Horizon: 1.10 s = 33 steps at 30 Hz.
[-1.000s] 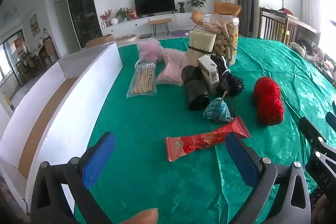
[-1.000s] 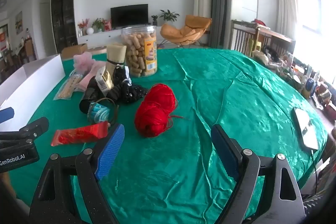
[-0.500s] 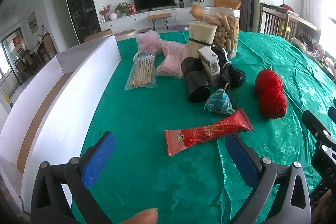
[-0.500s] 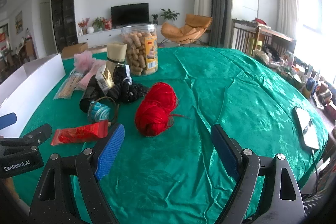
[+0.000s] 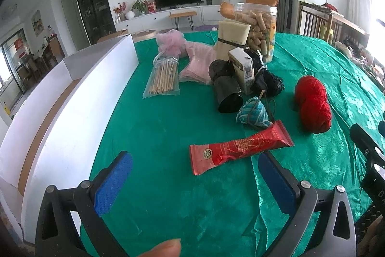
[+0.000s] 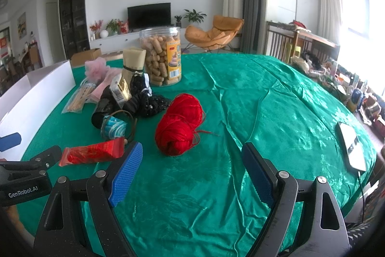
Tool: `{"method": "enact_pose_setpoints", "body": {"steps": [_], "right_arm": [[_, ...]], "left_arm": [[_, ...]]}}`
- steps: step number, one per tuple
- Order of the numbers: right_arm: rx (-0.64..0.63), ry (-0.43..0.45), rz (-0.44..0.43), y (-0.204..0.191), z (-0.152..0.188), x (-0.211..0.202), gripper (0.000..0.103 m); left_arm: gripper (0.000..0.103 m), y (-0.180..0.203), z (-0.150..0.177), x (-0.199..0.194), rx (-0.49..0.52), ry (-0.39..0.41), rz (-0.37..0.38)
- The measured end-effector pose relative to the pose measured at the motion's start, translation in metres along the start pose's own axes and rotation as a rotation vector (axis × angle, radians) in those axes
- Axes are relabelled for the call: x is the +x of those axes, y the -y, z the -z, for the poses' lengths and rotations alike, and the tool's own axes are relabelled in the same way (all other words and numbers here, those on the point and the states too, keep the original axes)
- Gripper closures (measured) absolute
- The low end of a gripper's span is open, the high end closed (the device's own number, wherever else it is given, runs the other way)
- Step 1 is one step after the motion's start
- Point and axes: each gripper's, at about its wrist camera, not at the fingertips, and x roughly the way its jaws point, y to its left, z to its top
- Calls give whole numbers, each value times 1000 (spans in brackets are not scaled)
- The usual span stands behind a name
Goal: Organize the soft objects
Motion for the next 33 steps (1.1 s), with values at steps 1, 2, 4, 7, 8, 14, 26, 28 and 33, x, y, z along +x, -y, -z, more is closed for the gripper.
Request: {"method": "enact_pose_setpoints", "body": {"steps": [1, 2, 4, 7, 8, 14, 26, 28, 33], "right_arm": [[0, -1, 0, 0, 0, 0, 16], [0, 0, 0, 0, 0, 0, 16], [0, -1, 0, 0, 1, 1, 16], [0, -1, 0, 0, 1, 1, 16], [0, -2, 0, 0, 0, 1, 16], [-1, -8, -1, -2, 3, 3, 16], [1, -58, -18, -4, 7, 14, 16], [8, -73, -26, -3, 7, 16, 17], [20, -108, -34, -1, 8, 22, 17]], "left_arm": [[0, 0, 0, 0, 1, -1, 0], [0, 0, 0, 1, 1, -2, 0], [0, 0, 1, 1, 1, -5, 0], [0, 0, 2, 4, 1, -10, -1], [0, 0, 2, 4, 1, -13, -1], [0, 0, 6, 10, 4, -31, -1], [0, -5, 16, 36, -3, -129, -2], [0, -6, 18, 41, -11, -152, 2], [0, -8, 25, 51, -19, -197, 2]]}}
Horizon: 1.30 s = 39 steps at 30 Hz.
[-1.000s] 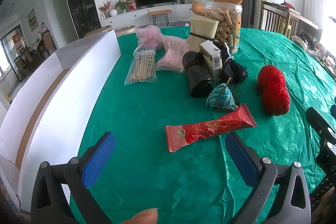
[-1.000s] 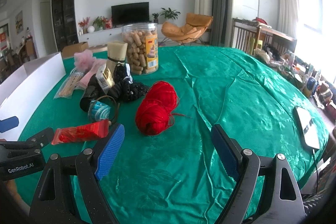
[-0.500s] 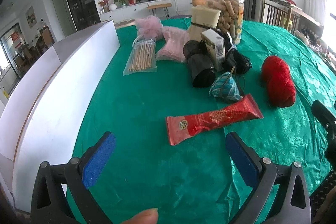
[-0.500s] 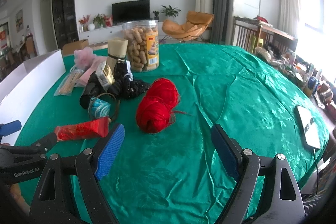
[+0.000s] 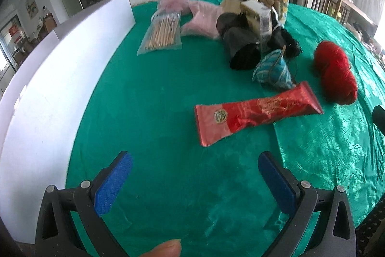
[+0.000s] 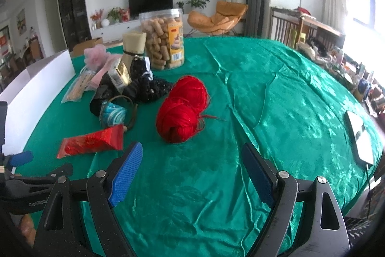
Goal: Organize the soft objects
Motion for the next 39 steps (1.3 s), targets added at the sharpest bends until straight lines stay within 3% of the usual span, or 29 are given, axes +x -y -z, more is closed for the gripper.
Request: {"method": "enact_pose_setpoints", "body": {"steps": [12, 23, 39], "right_arm": [[-1, -109, 4, -1, 5, 21, 17], [27, -214, -20, 3, 13, 40, 17], [-12, -274, 20, -4, 17, 51, 15]], "left_arm": [[0, -12, -12, 28, -52, -81, 56], [0, -13, -48, 54, -39, -89, 65], [0, -22, -85, 81, -3, 9, 105]]}}
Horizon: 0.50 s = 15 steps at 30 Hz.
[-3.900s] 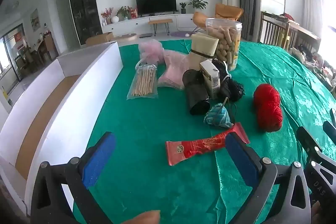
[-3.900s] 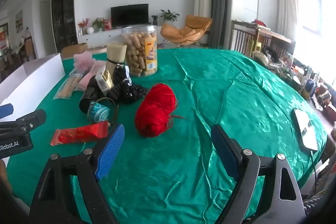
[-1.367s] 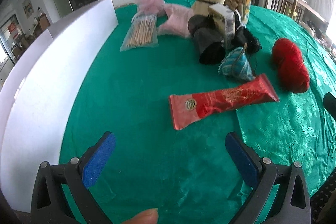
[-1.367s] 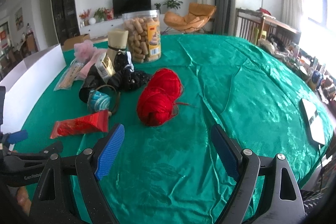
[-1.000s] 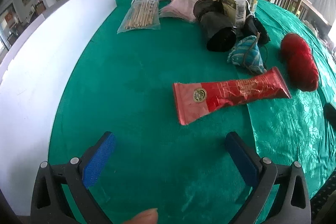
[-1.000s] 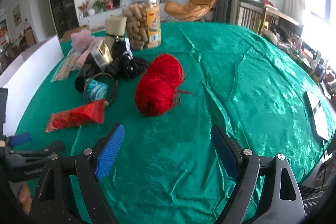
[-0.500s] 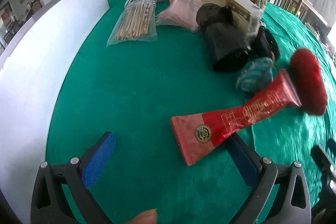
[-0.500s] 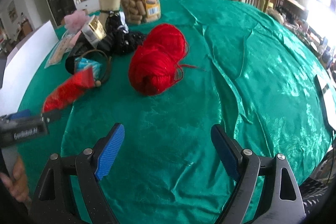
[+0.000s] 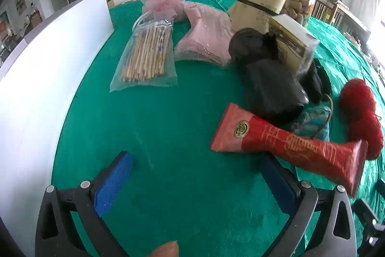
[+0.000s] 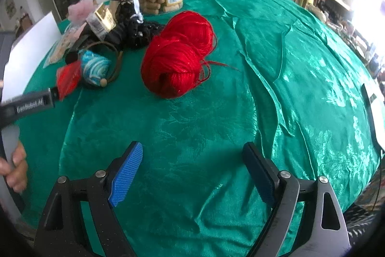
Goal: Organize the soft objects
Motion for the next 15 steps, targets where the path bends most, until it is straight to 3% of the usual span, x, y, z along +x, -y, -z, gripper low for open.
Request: {"method": "enact_pose_setpoints", "body": {"steps": [15], "right_arm": [[-1, -16, -7, -1, -3, 2, 13]], "left_arm": [[0, -3, 4, -1, -7, 35, -4]]}}
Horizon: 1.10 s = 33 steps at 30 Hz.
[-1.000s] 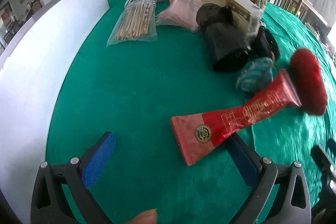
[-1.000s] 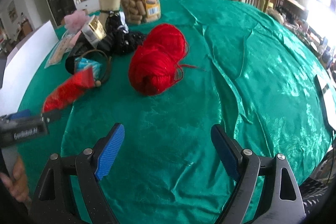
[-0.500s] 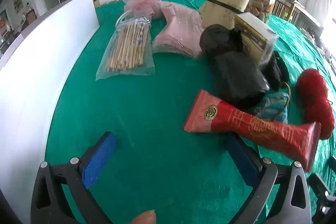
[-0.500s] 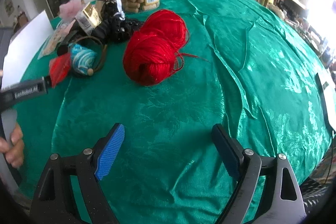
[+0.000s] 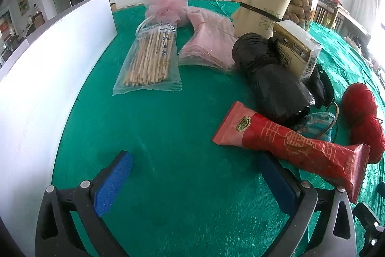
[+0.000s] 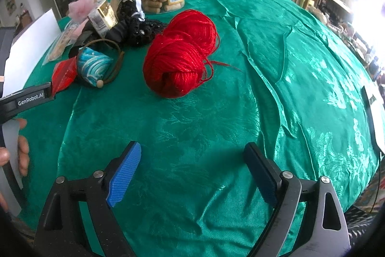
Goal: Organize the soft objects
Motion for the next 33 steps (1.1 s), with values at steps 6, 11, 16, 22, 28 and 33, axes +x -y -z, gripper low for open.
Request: {"method": "enact_pose_setpoints", "body": {"steps": [6, 11, 16, 22, 28, 33], "right_arm": [[-79, -27, -38, -2, -26, 17, 12], [-96, -13, -60, 6, -62, 43, 9], [-133, 58, -90, 12, -77, 56, 6], [-150, 66, -95, 12, -78, 57, 6], [-145, 68, -96, 15, -77, 56, 7], [-145, 68, -96, 15, -77, 56, 7]], "left_arm": [[0, 0, 0, 0, 0, 0, 0], [0, -1, 0, 0, 0, 0, -1], [0, -1, 0, 0, 0, 0, 0], [0, -1, 0, 0, -1, 0, -1], [0, -1, 0, -1, -1, 0, -1], [0, -1, 0, 0, -1, 0, 0]]}}
